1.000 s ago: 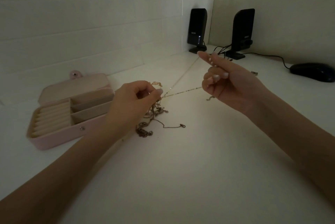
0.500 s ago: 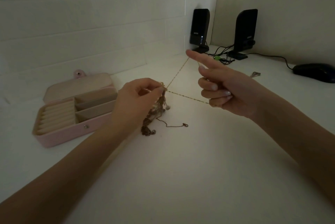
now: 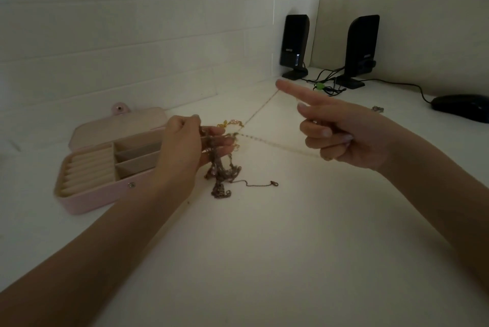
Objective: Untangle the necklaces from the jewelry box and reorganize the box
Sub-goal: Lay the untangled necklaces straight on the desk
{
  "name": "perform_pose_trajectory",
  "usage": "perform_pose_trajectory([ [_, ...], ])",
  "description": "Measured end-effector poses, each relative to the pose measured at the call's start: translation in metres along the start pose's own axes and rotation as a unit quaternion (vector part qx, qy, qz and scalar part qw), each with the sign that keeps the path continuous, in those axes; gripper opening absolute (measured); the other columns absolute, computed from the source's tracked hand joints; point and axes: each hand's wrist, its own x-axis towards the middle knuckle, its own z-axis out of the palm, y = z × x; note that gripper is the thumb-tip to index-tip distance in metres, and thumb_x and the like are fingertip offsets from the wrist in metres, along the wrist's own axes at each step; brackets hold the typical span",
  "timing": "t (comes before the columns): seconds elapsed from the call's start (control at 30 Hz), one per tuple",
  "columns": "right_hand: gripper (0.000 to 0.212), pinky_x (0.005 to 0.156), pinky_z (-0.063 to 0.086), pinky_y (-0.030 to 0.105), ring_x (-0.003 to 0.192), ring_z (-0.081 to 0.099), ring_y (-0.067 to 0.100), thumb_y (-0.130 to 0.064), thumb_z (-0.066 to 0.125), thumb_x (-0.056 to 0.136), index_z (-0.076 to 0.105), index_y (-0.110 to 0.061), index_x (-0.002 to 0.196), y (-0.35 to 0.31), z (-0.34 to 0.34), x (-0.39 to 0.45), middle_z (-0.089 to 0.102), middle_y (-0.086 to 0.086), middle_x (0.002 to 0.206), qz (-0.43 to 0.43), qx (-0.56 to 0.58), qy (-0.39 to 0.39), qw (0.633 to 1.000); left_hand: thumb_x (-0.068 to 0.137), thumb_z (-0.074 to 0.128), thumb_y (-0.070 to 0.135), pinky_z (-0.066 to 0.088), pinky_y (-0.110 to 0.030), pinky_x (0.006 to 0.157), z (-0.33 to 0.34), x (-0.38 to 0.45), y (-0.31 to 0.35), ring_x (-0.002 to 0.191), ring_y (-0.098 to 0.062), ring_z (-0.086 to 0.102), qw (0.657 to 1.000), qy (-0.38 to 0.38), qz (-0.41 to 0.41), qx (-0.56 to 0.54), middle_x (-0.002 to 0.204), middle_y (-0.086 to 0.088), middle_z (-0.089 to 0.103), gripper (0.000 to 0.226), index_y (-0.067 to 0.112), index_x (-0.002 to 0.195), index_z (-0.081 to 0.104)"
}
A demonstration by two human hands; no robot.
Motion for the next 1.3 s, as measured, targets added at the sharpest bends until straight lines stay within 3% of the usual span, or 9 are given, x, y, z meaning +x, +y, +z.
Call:
perform_pose_trajectory([
  [0.2, 0.051, 0.035, 0.011, 0.014, 0.035, 0.021, 0.000, -0.016, 0.042, 0.095, 0.044, -0.042, 0.138, -0.008, -0.012, -0.005, 0.036, -0.007, 0.048, -0.049, 0.042, 0.087, 0.994, 0.103, 0.035, 0.021, 0.028, -0.018, 0.035, -0.002, -0.002, 0.000, 0.036, -0.010, 0.043, 0.997, 0.018, 0.052, 0.060, 0.057, 0.000, 0.051, 0.017, 0.012, 0.089, 0.041],
  [0.43, 0.037, 0.034, 0.011, 0.013, 0.035, 0.020, 0.000, -0.022, 0.036, 0.101, 0.056, -0.031, 0.130, -0.012, -0.018, -0.006, 0.034, -0.007, 0.046, -0.033, -0.006, 0.090, 0.995, 0.094, 0.055, 0.024, 0.039, -0.020, 0.039, 0.000, -0.016, -0.002, 0.045, -0.010, 0.057, 0.950, -0.045, 0.204, 0.232, 0.052, 0.003, 0.061, 0.020, 0.020, 0.077, 0.046],
  [0.6, 0.034, 0.036, 0.008, 0.016, 0.036, 0.018, 0.002, -0.027, 0.039, 0.098, 0.064, -0.021, 0.120, -0.010, -0.015, -0.005, 0.037, -0.004, 0.049, 0.017, -0.090, 0.059, 0.994, 0.085, 0.060, 0.040, 0.053, -0.037, 0.069, -0.003, -0.020, -0.012, 0.073, -0.009, 0.063, 0.795, -0.032, 0.354, 0.491, 0.075, 0.012, 0.066, 0.017, 0.028, 0.078, 0.049],
  [0.63, 0.034, 0.037, 0.009, 0.017, 0.037, 0.019, 0.003, -0.030, 0.042, 0.096, 0.066, -0.019, 0.118, -0.010, -0.015, -0.005, 0.037, -0.003, 0.051, 0.025, -0.121, 0.045, 0.991, 0.085, 0.061, 0.040, 0.053, -0.037, 0.075, -0.002, -0.022, -0.012, 0.082, -0.007, 0.063, 0.791, -0.040, 0.362, 0.492, 0.085, 0.015, 0.065, 0.016, 0.029, 0.083, 0.049],
  [0.77, 0.036, 0.039, 0.021, 0.018, 0.045, 0.025, 0.007, -0.037, 0.050, 0.088, 0.071, -0.018, 0.111, -0.010, -0.010, -0.007, 0.041, -0.001, 0.060, 0.059, -0.256, -0.039, 0.964, 0.087, 0.066, 0.022, 0.043, -0.030, 0.102, 0.003, -0.022, -0.015, 0.115, 0.001, 0.054, 0.877, -0.180, 0.299, 0.331, 0.117, 0.016, 0.061, 0.031, 0.025, 0.112, 0.049],
  [0.9, 0.034, 0.046, 0.036, 0.015, 0.049, 0.038, 0.006, -0.029, 0.051, 0.089, 0.067, -0.011, 0.113, -0.007, 0.002, -0.009, 0.052, -0.002, 0.063, 0.060, -0.351, -0.101, 0.929, 0.087, 0.066, 0.021, 0.041, -0.027, 0.104, 0.009, -0.020, -0.025, 0.121, -0.003, 0.053, 0.882, -0.331, 0.212, 0.260, 0.123, 0.008, 0.062, 0.042, 0.023, 0.125, 0.050],
  [1.0, 0.026, 0.052, 0.042, 0.014, 0.055, 0.049, 0.004, -0.019, 0.052, 0.088, 0.065, -0.006, 0.106, -0.006, 0.009, -0.008, 0.062, -0.001, 0.068, -0.007, -0.334, -0.070, 0.940, 0.088, 0.060, 0.026, 0.049, -0.037, 0.097, 0.016, -0.025, -0.034, 0.111, -0.011, 0.062, 0.872, -0.379, 0.177, 0.254, 0.109, 0.002, 0.070, 0.029, 0.014, 0.114, 0.058],
  [1.13, 0.024, 0.049, 0.041, 0.018, 0.053, 0.050, 0.011, -0.022, 0.057, 0.080, 0.056, -0.008, 0.100, -0.002, 0.019, -0.003, 0.065, 0.003, 0.068, -0.137, -0.210, 0.002, 0.968, 0.093, 0.047, 0.027, 0.048, -0.029, 0.093, 0.024, -0.030, -0.033, 0.105, -0.010, 0.065, 0.887, -0.387, 0.139, 0.212, 0.105, 0.002, 0.072, 0.024, 0.019, 0.110, 0.062],
  [1.3, 0.012, 0.045, 0.036, 0.020, 0.049, 0.048, 0.010, -0.022, 0.055, 0.087, 0.057, -0.012, 0.093, -0.004, 0.018, 0.002, 0.065, -0.004, 0.067, -0.238, -0.178, 0.127, 0.946, 0.102, 0.036, 0.013, 0.047, -0.028, 0.054, 0.024, -0.033, -0.024, 0.045, -0.016, 0.053, 0.917, -0.360, 0.085, 0.146, 0.059, -0.003, 0.062, 0.035, 0.011, 0.077, 0.059],
])
